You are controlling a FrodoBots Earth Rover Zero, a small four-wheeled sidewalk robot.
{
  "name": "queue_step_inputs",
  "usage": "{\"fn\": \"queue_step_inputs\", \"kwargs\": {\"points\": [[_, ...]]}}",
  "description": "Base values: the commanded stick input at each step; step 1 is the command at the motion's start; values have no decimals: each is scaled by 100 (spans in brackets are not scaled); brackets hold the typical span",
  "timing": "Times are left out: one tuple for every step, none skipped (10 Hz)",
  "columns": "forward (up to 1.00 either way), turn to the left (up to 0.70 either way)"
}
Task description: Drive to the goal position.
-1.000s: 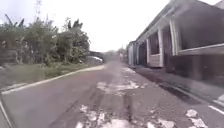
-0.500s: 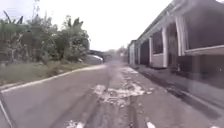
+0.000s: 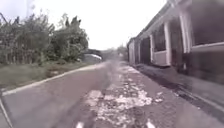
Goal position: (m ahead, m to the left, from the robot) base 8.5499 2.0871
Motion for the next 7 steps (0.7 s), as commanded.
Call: {"fn": "queue_step_inputs", "kwargs": {"points": [[100, 0], [100, 0], [100, 0], [100, 0], [100, 0], [100, 0], [100, 0]]}}
